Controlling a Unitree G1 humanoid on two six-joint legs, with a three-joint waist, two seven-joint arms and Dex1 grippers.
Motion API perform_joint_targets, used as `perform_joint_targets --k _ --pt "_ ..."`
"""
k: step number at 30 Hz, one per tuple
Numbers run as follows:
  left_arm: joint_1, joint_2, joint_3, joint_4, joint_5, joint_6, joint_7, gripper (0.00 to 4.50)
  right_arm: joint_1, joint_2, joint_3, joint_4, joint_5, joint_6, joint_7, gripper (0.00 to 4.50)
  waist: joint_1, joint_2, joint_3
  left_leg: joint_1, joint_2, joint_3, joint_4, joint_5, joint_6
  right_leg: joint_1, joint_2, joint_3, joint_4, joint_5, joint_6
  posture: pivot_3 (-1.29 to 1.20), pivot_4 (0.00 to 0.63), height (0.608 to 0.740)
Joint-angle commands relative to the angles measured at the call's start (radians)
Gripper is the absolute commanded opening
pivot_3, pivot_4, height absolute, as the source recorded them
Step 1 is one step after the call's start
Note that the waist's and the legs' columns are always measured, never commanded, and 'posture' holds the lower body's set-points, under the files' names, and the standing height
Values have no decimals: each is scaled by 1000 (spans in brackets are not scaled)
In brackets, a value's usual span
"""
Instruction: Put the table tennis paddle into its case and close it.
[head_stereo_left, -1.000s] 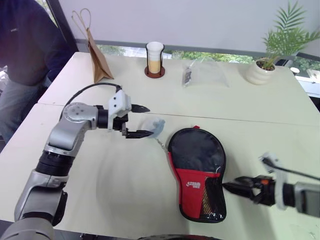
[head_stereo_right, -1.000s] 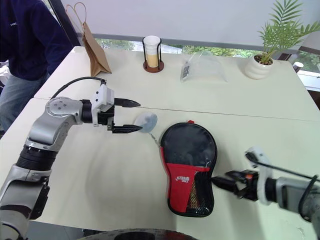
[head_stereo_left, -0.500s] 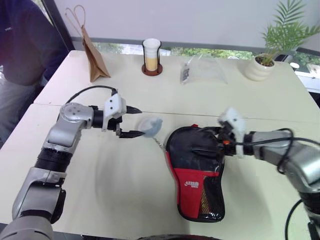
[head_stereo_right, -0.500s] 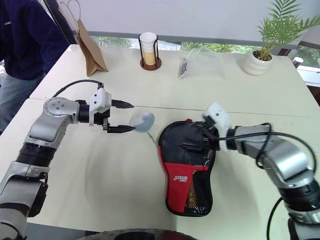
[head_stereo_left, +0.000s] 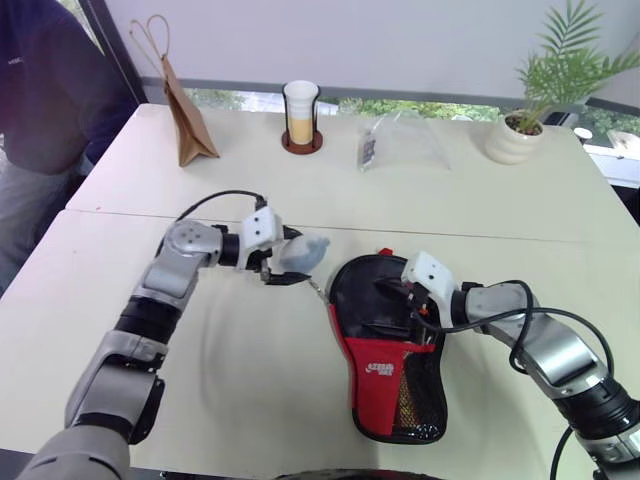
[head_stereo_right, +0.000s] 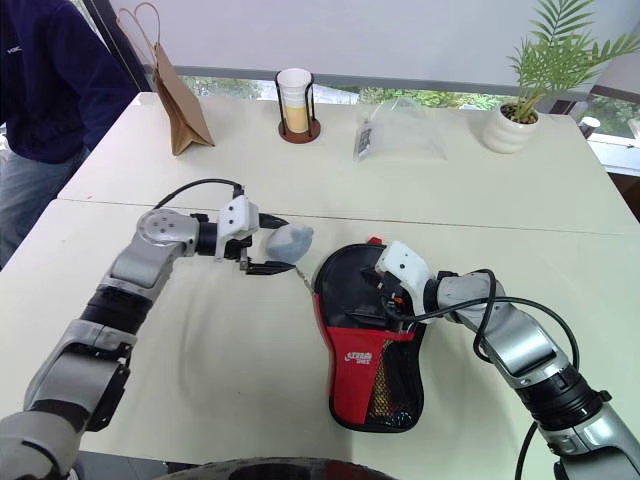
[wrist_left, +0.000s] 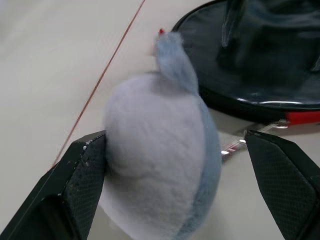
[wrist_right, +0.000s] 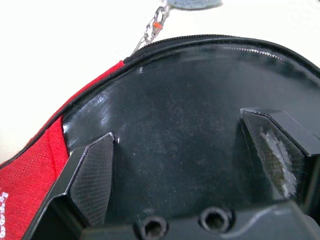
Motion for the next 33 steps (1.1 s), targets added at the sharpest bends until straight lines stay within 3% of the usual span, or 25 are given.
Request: perform_joint_targets --k 1,3,7,10,17,21,26,33 --pt "-53 -24 0 83 36 -74 32 4141 29 9 30 78 -73 37 -18 4496 0 0 0 0 0 0 0 0 0 0 0 0 0 0 0 0 150 740" --pt "-71 -37 -1 133 46 -104 35 3465 26 16 19 79 -69 48 -24 4500 0 -1 0 1 0 0 0 0 0 1 0 0 0 0 0 0 150 740" --pt "-101 -56 -2 206 63 -154 30 1399 32 15 12 76 -79 50 -25 4500 -1 -1 -1 2 0 0 -1 0 0 1 0 0 0 0 0 0 150 740" --pt "-171 -91 1 304 71 -192 32 153 46 13 1 58 -69 74 -27 4500 3 -1 -1 2 0 0 -1 0 0 2 0 0 0 0 0 0 150 740" --pt "-401 -229 -11 665 167 -341 170 67 75 18 -1 7 -44 197 -37 4500 5 -3 -1 2 -1 0 0 -1 2 3 0 -2 0 0 0 0 150 740" --pt "-532 -346 -24 821 252 -392 342 67 92 38 20 -13 -48 267 -57 4500 2 -3 -1 2 -1 0 0 -1 2 3 0 -2 0 0 0 0 150 740" --pt "-629 -460 -8 889 301 -383 499 67 105 65 43 -29 -58 297 -90 4500 0 -4 -2 3 -1 0 0 -1 2 3 0 -2 0 0 0 0 150 740" --pt "-686 -611 87 910 255 -338 527 67 131 93 44 -79 -51 333 -135 4500 -2 -4 -2 4 0 0 -2 -1 2 3 1 -1 0 0 0 0 150 740"
